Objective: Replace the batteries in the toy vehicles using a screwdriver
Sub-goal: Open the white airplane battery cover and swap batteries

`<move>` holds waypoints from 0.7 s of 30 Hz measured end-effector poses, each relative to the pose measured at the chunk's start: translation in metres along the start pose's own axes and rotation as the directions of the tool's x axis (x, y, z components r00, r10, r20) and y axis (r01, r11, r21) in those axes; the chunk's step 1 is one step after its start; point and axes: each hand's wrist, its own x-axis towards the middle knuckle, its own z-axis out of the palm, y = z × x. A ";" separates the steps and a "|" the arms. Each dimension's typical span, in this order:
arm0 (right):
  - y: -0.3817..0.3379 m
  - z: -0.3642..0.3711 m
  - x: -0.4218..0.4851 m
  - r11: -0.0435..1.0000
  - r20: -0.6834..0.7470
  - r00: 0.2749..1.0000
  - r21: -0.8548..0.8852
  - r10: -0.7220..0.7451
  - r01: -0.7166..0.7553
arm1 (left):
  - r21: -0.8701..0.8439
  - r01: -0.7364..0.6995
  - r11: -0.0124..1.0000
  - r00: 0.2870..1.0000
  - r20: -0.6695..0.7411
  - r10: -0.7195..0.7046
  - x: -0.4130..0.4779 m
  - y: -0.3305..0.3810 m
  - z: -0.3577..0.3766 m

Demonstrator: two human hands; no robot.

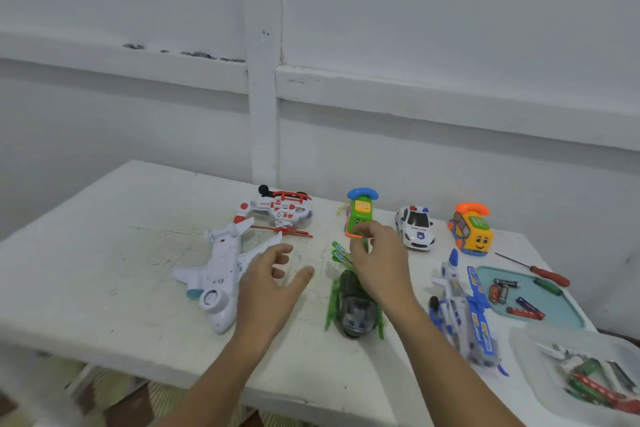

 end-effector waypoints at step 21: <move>-0.056 0.152 -0.038 0.662 0.783 0.580 0.315 0.223 -0.680 | -0.134 0.460 0.878 0.886 -0.004 -0.465 0.015 -0.082 -0.081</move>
